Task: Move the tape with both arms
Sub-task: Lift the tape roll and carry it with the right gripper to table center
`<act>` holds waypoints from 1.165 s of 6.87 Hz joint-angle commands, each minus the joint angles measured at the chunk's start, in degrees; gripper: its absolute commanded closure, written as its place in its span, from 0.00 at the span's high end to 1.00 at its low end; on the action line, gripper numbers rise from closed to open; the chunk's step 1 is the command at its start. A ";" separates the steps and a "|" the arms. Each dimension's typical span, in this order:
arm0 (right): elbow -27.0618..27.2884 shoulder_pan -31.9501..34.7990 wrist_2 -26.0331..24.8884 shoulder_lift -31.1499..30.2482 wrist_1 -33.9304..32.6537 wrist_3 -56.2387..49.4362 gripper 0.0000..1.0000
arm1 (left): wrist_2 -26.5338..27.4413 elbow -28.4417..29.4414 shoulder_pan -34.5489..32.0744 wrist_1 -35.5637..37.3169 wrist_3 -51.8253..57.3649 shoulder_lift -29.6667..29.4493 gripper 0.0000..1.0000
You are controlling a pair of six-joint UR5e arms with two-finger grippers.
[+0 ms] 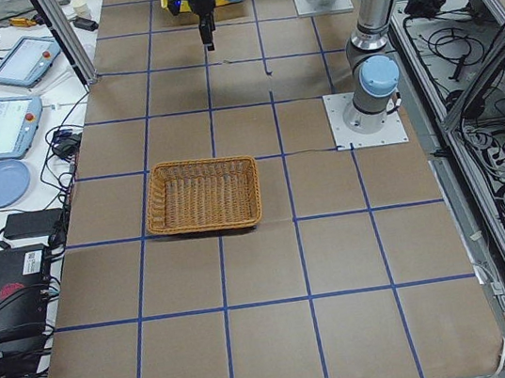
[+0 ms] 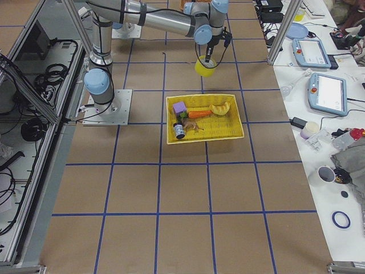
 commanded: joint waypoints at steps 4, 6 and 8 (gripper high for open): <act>2.82 19.26 3.07 8.60 -15.47 28.42 0.00 | 0.19 -0.08 0.00 -0.06 0.33 -0.01 1.00; 2.91 21.65 4.47 10.90 -15.83 30.21 0.00 | -0.08 -0.52 0.00 0.03 0.16 -0.01 1.00; 2.82 21.92 3.97 11.09 -15.74 29.60 0.82 | -0.08 -0.61 0.00 0.55 0.25 -0.01 1.00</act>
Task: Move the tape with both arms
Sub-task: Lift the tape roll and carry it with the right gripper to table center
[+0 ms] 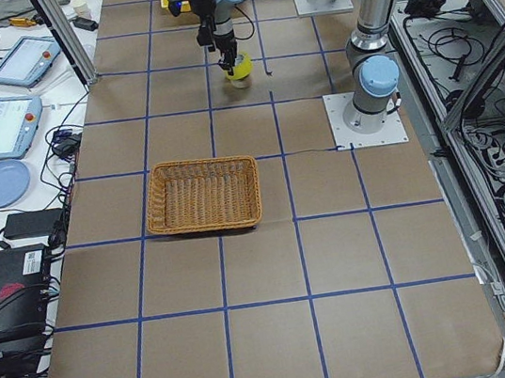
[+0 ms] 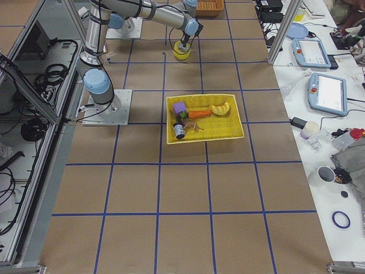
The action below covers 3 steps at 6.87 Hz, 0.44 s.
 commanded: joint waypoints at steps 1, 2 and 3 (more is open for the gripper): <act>-0.49 0.09 -2.41 -1.25 -0.18 -2.61 1.00 | -0.10 -0.07 0.00 1.20 0.15 0.00 1.00; -0.76 -1.82 -3.56 -3.87 0.52 -5.24 1.00 | -0.01 -0.16 0.00 1.30 0.24 0.00 1.00; -0.24 -5.67 -4.70 -7.03 2.44 -9.53 1.00 | -0.01 -0.16 0.00 1.30 0.24 0.00 1.00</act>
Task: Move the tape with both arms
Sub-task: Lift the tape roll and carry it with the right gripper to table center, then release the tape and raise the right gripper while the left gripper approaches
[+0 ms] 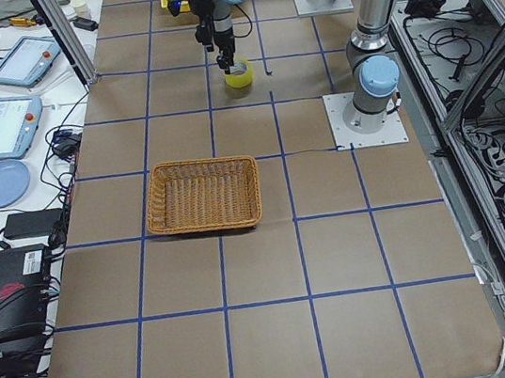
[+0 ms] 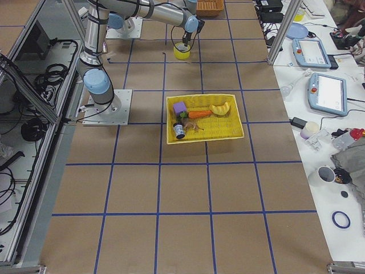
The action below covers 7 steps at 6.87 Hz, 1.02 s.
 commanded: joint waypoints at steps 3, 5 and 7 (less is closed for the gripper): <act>0.26 -21.08 -1.84 -13.18 14.44 -29.96 1.00 | -6.69 -4.49 -1.05 2.92 -0.75 -0.18 1.00; 0.09 -24.46 -2.54 -16.02 20.17 -40.18 1.00 | -7.81 -12.56 -6.21 11.79 -3.01 -0.18 1.00; 0.00 -27.87 -3.08 -17.68 21.22 -43.98 1.00 | -7.45 -21.61 -7.47 24.24 -5.84 -2.01 1.00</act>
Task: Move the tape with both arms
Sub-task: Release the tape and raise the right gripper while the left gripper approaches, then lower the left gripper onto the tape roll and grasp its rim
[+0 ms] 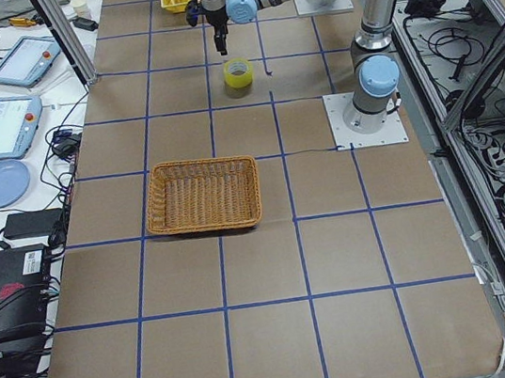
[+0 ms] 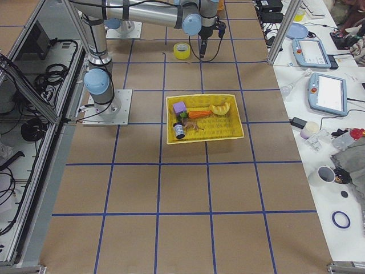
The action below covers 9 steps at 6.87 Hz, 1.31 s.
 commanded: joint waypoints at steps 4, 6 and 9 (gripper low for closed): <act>-0.40 -7.17 -0.73 -5.83 5.59 -7.46 1.00 | 2.40 -11.63 -0.79 19.68 -1.43 -7.11 1.00; -0.40 -7.26 -0.73 -6.54 5.68 -7.46 1.00 | 2.40 -11.37 -0.71 23.79 -1.43 -10.18 1.00; -0.49 -7.17 -0.73 -7.86 8.84 -7.46 1.00 | 2.40 -11.19 -0.71 24.43 -3.35 -12.30 0.39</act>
